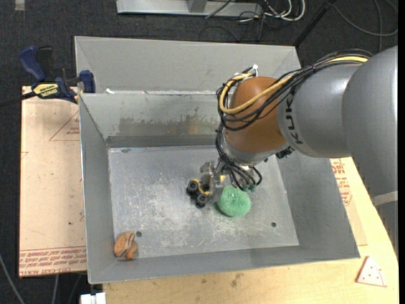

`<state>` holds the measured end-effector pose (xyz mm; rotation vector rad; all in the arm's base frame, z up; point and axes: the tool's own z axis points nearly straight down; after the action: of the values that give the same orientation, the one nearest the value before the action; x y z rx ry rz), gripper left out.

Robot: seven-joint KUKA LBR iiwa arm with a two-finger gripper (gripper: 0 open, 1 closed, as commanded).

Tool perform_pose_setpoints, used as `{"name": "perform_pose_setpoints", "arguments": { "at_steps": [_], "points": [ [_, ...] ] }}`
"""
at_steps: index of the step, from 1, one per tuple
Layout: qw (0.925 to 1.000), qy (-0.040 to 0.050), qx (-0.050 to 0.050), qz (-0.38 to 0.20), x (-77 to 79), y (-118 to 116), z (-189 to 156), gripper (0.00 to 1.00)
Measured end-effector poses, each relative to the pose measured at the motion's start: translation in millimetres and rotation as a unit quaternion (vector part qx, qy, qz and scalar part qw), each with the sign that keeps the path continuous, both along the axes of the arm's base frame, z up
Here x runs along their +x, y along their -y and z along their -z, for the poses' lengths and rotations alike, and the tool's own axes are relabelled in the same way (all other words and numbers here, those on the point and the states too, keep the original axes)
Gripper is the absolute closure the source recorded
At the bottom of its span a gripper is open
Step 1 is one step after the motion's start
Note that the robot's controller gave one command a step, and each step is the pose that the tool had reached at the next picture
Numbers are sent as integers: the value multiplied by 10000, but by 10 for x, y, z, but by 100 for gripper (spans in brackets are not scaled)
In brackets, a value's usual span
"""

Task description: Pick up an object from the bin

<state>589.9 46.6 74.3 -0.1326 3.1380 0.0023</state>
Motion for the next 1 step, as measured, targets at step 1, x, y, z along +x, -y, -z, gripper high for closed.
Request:
{"name": "perform_pose_setpoints", "arguments": {
  "at_steps": [1],
  "points": [
    [10000,0,0,0,0,0,0,100]
  ]
}}
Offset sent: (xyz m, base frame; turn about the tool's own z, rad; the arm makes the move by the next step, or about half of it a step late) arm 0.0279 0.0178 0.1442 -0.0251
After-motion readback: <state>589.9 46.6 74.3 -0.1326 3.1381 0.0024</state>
